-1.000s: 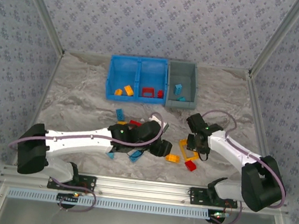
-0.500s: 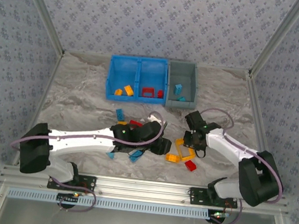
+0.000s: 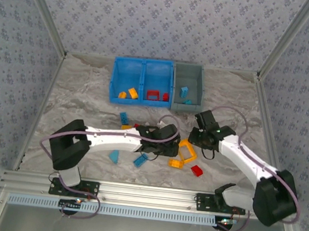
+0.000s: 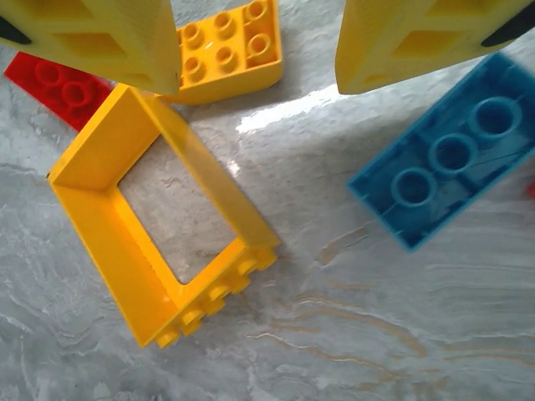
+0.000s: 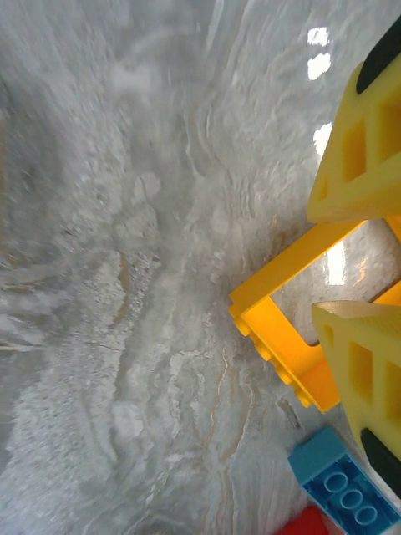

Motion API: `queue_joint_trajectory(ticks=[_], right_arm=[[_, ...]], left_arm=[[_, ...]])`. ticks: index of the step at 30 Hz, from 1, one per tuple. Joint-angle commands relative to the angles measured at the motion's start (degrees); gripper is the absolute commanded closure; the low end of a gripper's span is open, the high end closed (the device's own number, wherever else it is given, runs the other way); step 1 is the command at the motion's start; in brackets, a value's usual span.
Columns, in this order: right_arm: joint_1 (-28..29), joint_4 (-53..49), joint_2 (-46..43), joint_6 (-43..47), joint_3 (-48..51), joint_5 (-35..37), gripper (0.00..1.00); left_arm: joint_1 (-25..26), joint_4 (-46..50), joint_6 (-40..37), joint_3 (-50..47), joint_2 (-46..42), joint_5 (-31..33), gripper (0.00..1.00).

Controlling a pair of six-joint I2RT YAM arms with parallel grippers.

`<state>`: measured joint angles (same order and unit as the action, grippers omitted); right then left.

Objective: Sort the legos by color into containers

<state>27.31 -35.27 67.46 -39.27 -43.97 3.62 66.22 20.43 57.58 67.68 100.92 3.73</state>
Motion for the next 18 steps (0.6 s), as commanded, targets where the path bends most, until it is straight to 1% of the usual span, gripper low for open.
queue_joint_trajectory(ticks=[1, 5, 8, 11, 14, 18], right_arm=[[-0.25, -7.15, -5.20, -0.69, -0.82, 4.62, 0.66], [-0.14, -9.68, -9.73, -0.81, 0.37, 4.03, 0.64], [0.08, -10.78, -13.21, -1.06, 1.55, 2.81, 0.62], [0.23, -13.04, -16.43, -1.31, 1.59, 2.54, 0.61], [0.32, -15.03, -18.78, -1.38, 1.31, 2.54, 0.60], [0.55, -15.55, -19.64, -1.94, 1.51, 2.05, 0.60]], left_arm=[[-0.14, 2.52, 4.61, 4.78, 3.25, -2.71, 0.48], [-0.12, 3.11, 8.09, 6.79, 6.21, -3.95, 0.48], [-0.21, 1.87, 8.75, 8.44, 9.15, -6.48, 0.48], [-0.21, 1.60, 9.07, 10.25, 11.44, -7.51, 0.51], [-0.54, 0.85, 9.12, 10.95, 12.81, -7.52, 0.55], [-0.99, 0.37, 8.84, 11.27, 14.08, -7.51, 0.67]])
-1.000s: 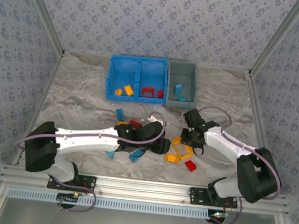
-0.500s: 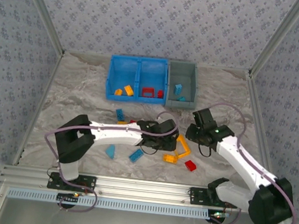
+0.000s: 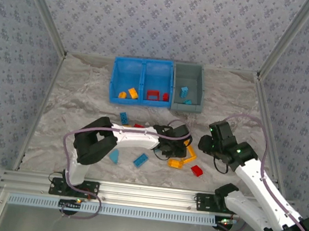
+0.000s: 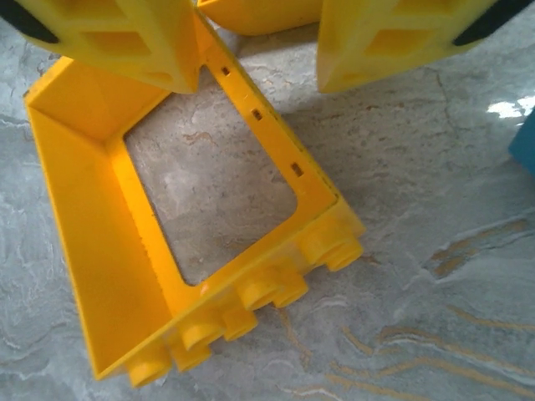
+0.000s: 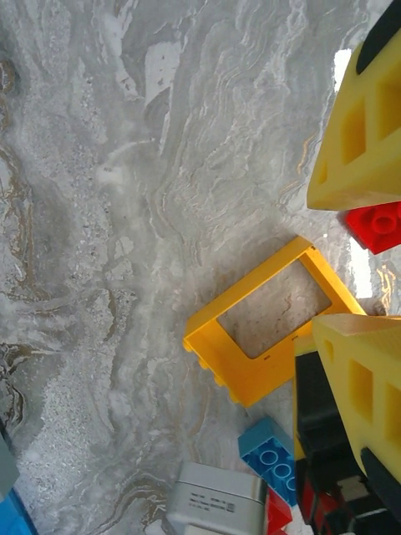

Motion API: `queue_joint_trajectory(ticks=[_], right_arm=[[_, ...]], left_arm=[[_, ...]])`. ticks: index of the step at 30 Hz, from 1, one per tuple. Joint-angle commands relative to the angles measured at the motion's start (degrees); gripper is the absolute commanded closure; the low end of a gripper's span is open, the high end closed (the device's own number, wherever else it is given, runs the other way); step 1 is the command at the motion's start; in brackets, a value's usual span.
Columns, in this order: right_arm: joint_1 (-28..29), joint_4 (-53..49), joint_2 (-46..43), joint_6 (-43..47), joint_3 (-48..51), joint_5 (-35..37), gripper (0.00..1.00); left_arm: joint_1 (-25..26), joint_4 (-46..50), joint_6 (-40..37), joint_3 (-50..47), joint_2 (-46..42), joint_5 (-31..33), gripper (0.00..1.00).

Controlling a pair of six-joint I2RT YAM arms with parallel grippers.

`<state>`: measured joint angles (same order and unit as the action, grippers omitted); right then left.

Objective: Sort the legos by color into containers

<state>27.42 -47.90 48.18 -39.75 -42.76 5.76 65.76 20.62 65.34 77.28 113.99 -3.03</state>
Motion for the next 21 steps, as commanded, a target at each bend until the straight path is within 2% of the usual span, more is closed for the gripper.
queue_joint_trajectory(ticks=[1, 9, 13, 15, 17, 21], right_arm=[[0.73, -2.87, -0.37, -1.71, 0.32, -0.11, 0.60], [2.68, -2.05, -0.34, -1.65, -0.34, 1.59, 0.60], [5.17, 1.16, -2.51, 1.44, -1.43, 1.06, 0.61], [8.71, 5.25, -4.85, 4.43, -1.69, 0.31, 0.61], [14.84, 11.41, -6.74, 8.91, -1.79, 0.97, 0.60], [27.43, 22.18, -4.06, 15.97, -2.36, 6.01, 0.56]], left_arm=[[-0.62, 0.03, 0.87, 1.70, 1.14, -0.67, 0.70], [-1.68, 1.02, -1.58, 3.70, 1.11, 1.03, 0.98], [-2.61, 3.09, -3.69, 4.93, -2.18, 4.68, 1.00], [-3.45, 5.88, -5.40, 5.52, -5.19, 7.40, 1.00], [-4.92, 9.54, -7.38, 5.69, -9.03, 10.23, 1.00], [-10.78, 17.23, -12.20, 4.69, -16.85, 13.85, 1.00]])
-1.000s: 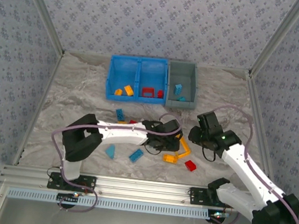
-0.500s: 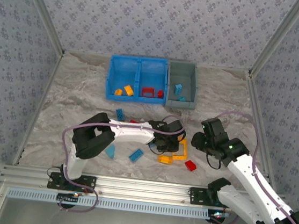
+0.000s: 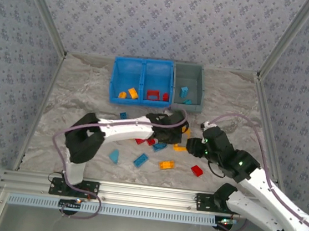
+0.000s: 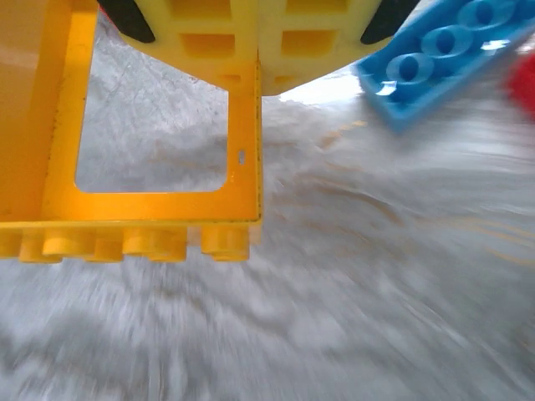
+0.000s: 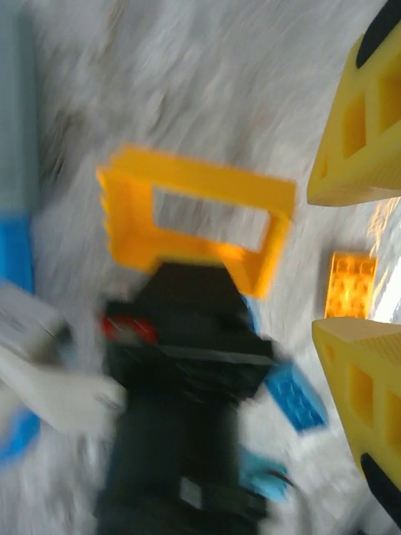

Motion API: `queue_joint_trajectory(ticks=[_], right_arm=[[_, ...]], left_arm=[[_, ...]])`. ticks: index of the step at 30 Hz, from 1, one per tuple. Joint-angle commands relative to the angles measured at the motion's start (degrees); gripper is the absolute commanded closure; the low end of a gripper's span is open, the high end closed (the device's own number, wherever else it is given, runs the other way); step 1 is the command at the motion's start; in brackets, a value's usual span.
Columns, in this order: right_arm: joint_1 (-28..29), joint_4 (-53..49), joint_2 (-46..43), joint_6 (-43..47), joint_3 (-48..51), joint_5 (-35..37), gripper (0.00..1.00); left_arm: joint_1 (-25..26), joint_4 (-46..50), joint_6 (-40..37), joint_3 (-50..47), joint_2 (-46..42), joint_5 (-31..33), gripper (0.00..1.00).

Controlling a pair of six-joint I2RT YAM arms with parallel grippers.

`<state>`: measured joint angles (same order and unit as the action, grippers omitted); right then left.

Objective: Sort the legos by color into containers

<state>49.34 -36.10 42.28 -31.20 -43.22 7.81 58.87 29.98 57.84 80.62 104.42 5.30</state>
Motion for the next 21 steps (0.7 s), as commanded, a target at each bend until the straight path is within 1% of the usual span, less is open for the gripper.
queue_joint_trajectory(ticks=[1, 4, 6, 8, 11, 13, 15, 17, 21], right_arm=[[8.27, 13.04, 3.96, 9.27, -2.25, 5.68, 0.55], [13.62, 19.74, 11.46, 13.24, -3.75, 10.37, 0.52], [15.40, 25.13, 16.27, 15.23, -4.65, 12.46, 0.51], [16.24, 31.91, 20.72, 17.80, -5.27, 14.62, 0.50], [16.95, 42.47, 26.46, 22.97, -5.85, 18.20, 0.50], [16.70, 46.83, 30.94, 25.79, -7.65, 20.06, 0.49], [16.34, 48.20, 35.31, 28.01, -10.56, 21.75, 0.49], [15.52, 47.29, 38.81, 27.95, -13.62, 22.96, 0.49], [14.17, 47.30, 41.33, 25.93, -15.72, 23.07, 0.49]], left_arm=[[-6.29, 10.36, -6.43, 1.18, -9.24, 6.01, 1.00], [-14.94, 15.84, -12.86, 1.67, -13.11, 6.83, 1.00], [-20.93, 17.70, -17.20, 2.88, -13.71, 5.98, 1.00], [-26.97, 17.58, -21.47, 4.48, -12.56, 4.88, 1.00], [-33.19, 17.58, -26.61, 10.50, -6.83, 2.74, 1.00], [-35.74, 17.82, -29.19, 15.94, -1.59, 2.03, 1.00], [-37.44, 18.71, -31.20, 22.34, 4.33, 1.92, 1.00], [-38.75, 20.88, -33.03, 29.71, 10.58, 3.21, 1.00], [-40.06, 23.72, -34.79, 41.69, 20.76, 2.94, 1.00]])
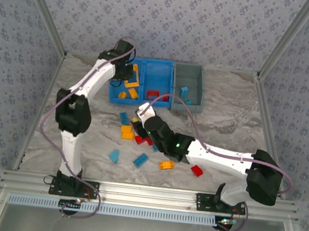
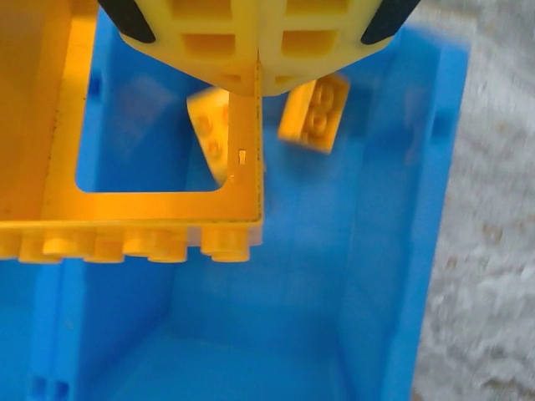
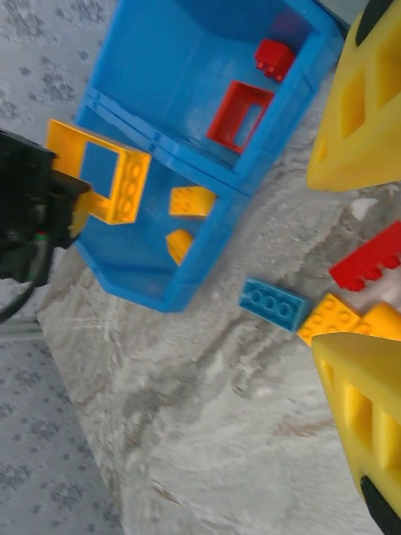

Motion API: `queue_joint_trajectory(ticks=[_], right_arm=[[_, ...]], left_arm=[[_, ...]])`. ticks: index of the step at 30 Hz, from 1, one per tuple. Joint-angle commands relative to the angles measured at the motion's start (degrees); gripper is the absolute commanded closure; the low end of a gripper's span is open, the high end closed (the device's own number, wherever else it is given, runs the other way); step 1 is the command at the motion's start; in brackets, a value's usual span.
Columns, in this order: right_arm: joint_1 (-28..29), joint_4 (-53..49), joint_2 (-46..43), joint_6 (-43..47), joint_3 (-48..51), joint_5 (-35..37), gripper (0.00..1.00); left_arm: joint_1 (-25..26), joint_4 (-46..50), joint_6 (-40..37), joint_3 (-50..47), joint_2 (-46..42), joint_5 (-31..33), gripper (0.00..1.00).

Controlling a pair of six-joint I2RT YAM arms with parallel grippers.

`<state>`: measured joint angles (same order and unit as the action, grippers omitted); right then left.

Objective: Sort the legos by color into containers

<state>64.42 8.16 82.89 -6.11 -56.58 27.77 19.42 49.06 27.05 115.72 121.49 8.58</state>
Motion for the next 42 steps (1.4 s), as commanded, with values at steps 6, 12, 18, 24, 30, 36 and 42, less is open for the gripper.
queue_joint_trajectory(ticks=[6, 12, 18, 24, 30, 36, 42], right_arm=[[-1.78, 3.31, 1.66, -1.14, -2.83, 1.84, 0.49], [-1.93, 2.35, 1.22, -2.49, -3.02, 1.66, 0.49], [-2.11, 0.83, 0.12, -4.03, -2.42, 1.41, 0.49], [-2.21, 0.32, -0.71, -5.51, -0.86, 1.38, 0.49], [-2.13, -0.14, -1.31, -6.37, -0.33, 1.45, 0.49], [-2.15, -1.28, -2.56, -6.15, -0.79, 1.25, 0.48], [-2.06, -2.10, -2.56, -6.43, -1.69, 0.48, 0.46]], left_arm=[[-1.03, 5.49, -5.60, 15.27, 12.62, 1.77, 1.00], [-1.14, 6.09, -6.33, 16.94, 15.17, 2.54, 1.00], [-1.40, 2.85, -5.10, 10.52, 8.78, 3.97, 1.00], [-1.75, -1.14, -4.46, 5.20, 2.47, 2.42, 1.00], [-1.84, 2.39, -5.24, 11.45, 9.49, 1.18, 1.00], [-2.19, 3.23, -6.85, 19.18, 17.35, 1.28, 1.00], [-2.19, 3.77, -7.88, 24.52, 22.15, 0.37, 1.00]])
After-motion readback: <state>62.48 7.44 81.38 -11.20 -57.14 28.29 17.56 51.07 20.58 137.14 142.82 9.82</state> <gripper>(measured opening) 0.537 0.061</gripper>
